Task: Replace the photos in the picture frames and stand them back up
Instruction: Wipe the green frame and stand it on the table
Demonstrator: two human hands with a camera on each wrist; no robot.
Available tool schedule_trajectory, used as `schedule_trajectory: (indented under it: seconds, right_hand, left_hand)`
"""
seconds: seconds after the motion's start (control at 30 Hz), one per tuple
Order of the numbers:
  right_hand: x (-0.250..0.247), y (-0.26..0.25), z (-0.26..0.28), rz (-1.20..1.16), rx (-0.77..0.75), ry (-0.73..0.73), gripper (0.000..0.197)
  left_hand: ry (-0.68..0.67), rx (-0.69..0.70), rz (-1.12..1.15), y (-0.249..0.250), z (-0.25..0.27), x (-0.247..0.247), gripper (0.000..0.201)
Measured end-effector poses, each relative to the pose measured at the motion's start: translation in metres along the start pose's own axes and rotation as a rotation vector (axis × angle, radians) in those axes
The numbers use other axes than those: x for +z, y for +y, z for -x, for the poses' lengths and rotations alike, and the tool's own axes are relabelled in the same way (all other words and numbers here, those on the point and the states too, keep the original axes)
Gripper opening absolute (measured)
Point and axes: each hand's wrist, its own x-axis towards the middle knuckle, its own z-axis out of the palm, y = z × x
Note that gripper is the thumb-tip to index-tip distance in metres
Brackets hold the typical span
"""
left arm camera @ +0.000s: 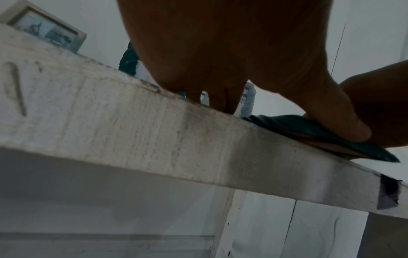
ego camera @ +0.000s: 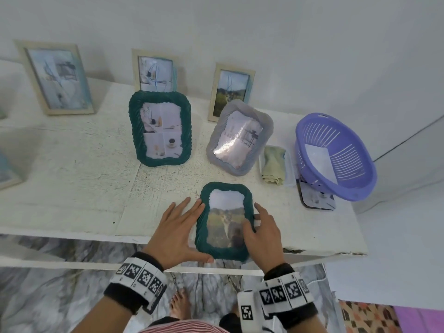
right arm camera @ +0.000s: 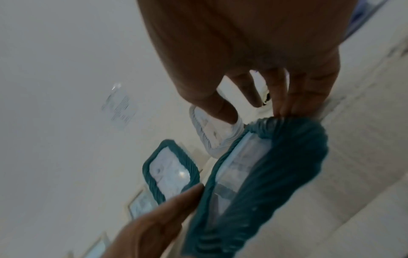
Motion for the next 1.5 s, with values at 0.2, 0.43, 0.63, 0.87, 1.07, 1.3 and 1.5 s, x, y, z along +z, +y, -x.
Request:
schedule_trajectory:
  seconds: [0.2, 0.43, 0.63, 0.87, 1.07, 1.3, 1.5]
  right_hand:
    - [-0.003, 0.006, -0.013, -0.503, 0.290, -0.056, 0.026]
    - [-0.008, -0.005, -0.001, -0.835, 0.202, -0.160, 0.010]
    - [-0.021, -0.024, 0.013, -0.856, -0.132, -0.263, 0.031]
    - [-0.047, -0.036, 0.016, -0.677, -0.373, -0.283, 0.025]
    - [-0.072, -0.026, 0.004, -0.411, -0.542, -0.190, 0.030]
    - [-0.096, -0.018, -0.015, 0.191, -0.753, 0.077, 0.024]
    - [-0.102, -0.046, 0.000, -0.249, -0.381, -0.289, 0.037]
  left_hand:
    - [-0.001, -0.016, 0.048, 0.003, 0.010, -0.002, 0.125]
    - [-0.051, -0.100, 0.202, 0.026, 0.014, -0.013, 0.127]
    - [0.165, -0.238, 0.910, 0.078, 0.000, -0.025, 0.110]
    - [0.287, -0.260, 1.292, 0.118, -0.025, -0.028, 0.094]
    - [0.379, -0.296, 1.308, 0.136, -0.035, -0.034, 0.094]
    - [0.422, -0.318, 1.165, 0.137, -0.032, -0.037, 0.095]
    - [0.467, -0.293, 1.060, 0.136, -0.022, -0.033, 0.099]
